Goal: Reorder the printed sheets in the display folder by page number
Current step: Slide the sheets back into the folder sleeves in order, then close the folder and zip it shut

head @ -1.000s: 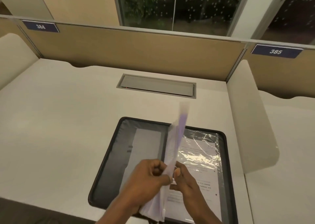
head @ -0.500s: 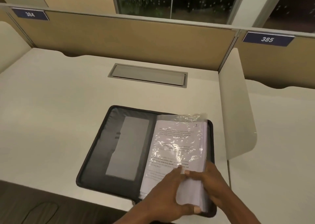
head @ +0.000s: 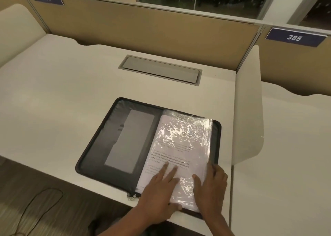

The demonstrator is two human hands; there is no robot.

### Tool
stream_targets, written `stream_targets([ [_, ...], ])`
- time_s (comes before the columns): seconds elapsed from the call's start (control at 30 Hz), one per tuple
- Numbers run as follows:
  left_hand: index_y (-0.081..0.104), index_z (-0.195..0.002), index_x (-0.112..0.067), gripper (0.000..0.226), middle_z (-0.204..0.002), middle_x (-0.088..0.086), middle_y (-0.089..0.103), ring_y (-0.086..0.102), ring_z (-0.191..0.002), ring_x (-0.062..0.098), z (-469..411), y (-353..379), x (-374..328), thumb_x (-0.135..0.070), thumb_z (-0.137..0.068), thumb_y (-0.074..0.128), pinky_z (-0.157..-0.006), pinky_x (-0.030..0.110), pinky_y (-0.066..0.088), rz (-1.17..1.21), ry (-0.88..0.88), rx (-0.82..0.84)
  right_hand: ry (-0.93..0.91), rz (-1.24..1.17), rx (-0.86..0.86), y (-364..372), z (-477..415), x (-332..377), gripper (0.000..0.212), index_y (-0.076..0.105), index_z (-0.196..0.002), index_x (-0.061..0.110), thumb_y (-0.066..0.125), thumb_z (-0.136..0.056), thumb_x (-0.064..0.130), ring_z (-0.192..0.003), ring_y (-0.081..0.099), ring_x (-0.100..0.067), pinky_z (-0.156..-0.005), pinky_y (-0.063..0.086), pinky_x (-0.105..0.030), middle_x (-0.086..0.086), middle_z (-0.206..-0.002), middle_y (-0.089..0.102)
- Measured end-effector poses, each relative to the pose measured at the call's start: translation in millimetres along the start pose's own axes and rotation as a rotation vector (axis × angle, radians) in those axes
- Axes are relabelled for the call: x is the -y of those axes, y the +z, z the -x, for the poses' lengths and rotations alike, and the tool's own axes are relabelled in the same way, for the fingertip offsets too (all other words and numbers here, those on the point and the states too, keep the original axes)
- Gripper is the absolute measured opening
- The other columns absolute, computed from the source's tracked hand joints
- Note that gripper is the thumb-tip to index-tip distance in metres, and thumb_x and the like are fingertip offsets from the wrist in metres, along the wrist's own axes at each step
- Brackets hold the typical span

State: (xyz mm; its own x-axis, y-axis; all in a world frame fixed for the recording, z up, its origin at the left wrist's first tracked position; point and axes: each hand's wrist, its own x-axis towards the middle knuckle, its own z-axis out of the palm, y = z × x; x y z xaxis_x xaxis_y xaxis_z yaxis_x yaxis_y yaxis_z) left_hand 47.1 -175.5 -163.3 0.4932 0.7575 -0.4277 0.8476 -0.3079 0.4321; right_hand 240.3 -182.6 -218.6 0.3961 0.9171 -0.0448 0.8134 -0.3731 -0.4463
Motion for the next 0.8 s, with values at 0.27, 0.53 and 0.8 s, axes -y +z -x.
stream_targets([
  [0.27, -0.027, -0.16, -0.038, 0.13, -0.162, -0.016, -0.046, -0.041, -0.151, 0.008, 13, -6, 57, -0.092, -0.077, 0.057, -0.128, 0.042, -0.011, 0.036, -0.11, -0.18, -0.039, -0.123, -0.003, 19, 14, -19, 0.078, 0.041, -0.156, 0.016, 0.081, -0.089, 0.02, -0.147, 0.03, -0.038, -0.112, 0.044, -0.06, -0.014, -0.164, 0.027],
  [0.53, 0.03, -0.16, -0.016, 0.12, -0.175, 0.018, 0.004, -0.002, -0.162, 0.041, 12, -42, 181, -0.101, -0.076, 0.038, -0.128, 0.057, 0.004, -0.012, -0.604, -0.467, -0.036, -0.195, -0.119, 24, 8, -25, 0.072, 0.062, -0.143, 0.005, 0.089, -0.077, -0.002, -0.142, 0.039, -0.043, -0.112, 0.039, -0.051, -0.021, -0.157, 0.043],
  [0.8, 0.043, -0.14, -0.002, 0.103, -0.14, 0.023, 0.047, 0.046, -0.13, 0.044, 4, -91, 224, -0.072, -0.074, 0.081, -0.102, 0.061, 0.047, 0.116, -0.866, -0.476, -0.004, -0.328, -0.193, 25, 12, -16, 0.048, 0.075, -0.126, 0.007, 0.083, -0.081, -0.008, -0.14, 0.046, -0.041, -0.107, 0.048, -0.055, -0.014, -0.156, 0.047],
])
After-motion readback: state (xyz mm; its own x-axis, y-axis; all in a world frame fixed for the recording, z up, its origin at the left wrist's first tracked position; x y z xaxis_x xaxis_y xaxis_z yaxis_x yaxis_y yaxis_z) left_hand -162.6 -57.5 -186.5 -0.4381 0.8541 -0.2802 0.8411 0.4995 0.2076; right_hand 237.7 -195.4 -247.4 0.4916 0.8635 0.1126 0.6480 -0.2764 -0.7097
